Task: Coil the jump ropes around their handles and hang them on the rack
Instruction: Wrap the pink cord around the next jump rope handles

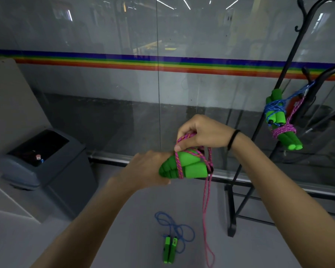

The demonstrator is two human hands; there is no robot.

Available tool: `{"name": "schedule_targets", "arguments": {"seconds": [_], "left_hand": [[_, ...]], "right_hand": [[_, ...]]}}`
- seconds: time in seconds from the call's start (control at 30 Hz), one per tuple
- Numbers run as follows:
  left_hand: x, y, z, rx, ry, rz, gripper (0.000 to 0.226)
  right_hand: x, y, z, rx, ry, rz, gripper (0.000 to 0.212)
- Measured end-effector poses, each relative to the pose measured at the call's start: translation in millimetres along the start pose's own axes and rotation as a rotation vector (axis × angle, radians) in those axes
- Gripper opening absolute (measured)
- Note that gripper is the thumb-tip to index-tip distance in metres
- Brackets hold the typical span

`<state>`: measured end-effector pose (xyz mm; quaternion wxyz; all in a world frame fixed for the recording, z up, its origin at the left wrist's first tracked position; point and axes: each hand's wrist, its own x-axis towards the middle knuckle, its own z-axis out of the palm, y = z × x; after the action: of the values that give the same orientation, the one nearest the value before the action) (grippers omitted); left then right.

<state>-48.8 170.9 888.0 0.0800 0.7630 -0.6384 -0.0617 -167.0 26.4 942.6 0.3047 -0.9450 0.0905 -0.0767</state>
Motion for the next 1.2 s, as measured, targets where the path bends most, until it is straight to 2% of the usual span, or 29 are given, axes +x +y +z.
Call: {"name": "schedule_targets", "arguments": {"seconds": [0.1, 0.2, 0.23, 0.3, 0.33, 0.37, 0.4, 0.43, 0.47, 0.57, 0.67, 0.8, 0.97, 1.07, 1.2], "left_hand": [[-4.7, 2.2, -2.2, -0.066, 0.020, 0.092, 0.038], [-6.1, 2.1, -0.6, -0.267, 0.096, 0.107, 0.034], [-5.4, 1.9, -0.1, -0.360, 0.129, 0.110, 0.035], [-4.0, 2.2, -0.5, -0.530, 0.198, 0.110, 0.036], [-3.4, 2.9, -2.1, -0.587, 0.226, 0.105, 0.036], [-2.8, 3.6, -3.9, -0.624, 0.252, 0.093, 0.036], [-2.0, 4.3, -6.0, -0.643, 0.278, 0.075, 0.036], [-0.8, 4.7, -7.7, -0.648, 0.303, 0.050, 0.037], [0.5, 4.5, -9.1, -0.645, 0.328, 0.020, 0.039], [3.5, 3.6, -11.4, -0.625, 0.410, -0.051, 0.054], [5.8, 2.3, -10.2, -0.626, 0.460, -0.051, 0.069], [11.2, -5.2, -4.4, -0.586, 0.494, -0.092, 0.076], [16.0, -17.0, -1.6, -0.375, 0.404, -0.205, 0.075], [15.4, -21.1, 1.6, -0.271, 0.317, -0.233, 0.076], [16.3, -25.6, 3.3, -0.266, 0.223, -0.192, 0.080]], "right_hand": [[1.5, 10.4, 1.1, 0.213, -0.022, 0.008, 0.017], [-2.8, 20.9, 6.5, 0.409, -0.050, 0.023, 0.004], [-5.6, 26.0, 10.1, 0.478, -0.042, 0.034, 0.012], [-12.7, 40.8, 21.9, 0.606, 0.082, 0.099, 0.049], [-15.1, 45.9, 28.1, 0.659, 0.133, 0.148, 0.047], [-16.9, 45.4, 33.8, 0.674, 0.134, 0.155, 0.032], [-16.3, 49.5, 38.5, 0.636, 0.115, 0.143, 0.030], [-16.9, 48.8, 42.4, 0.603, 0.113, 0.167, 0.044], [-17.3, 47.3, 45.9, 0.567, 0.085, 0.175, 0.050], [-20.7, 41.8, 47.4, 0.537, 0.024, 0.207, 0.040], [-26.2, 39.4, 45.6, 0.439, 0.043, 0.251, 0.043], [-26.2, 30.7, 40.3, 0.286, 0.016, 0.267, 0.042], [-19.5, 20.4, 31.4, -0.160, 0.010, 0.122, 0.030], [-12.6, 14.2, 26.6, -0.268, -0.021, 0.079, 0.026], [-4.9, 6.1, 20.4, -0.360, 0.000, 0.056, 0.023]]}}
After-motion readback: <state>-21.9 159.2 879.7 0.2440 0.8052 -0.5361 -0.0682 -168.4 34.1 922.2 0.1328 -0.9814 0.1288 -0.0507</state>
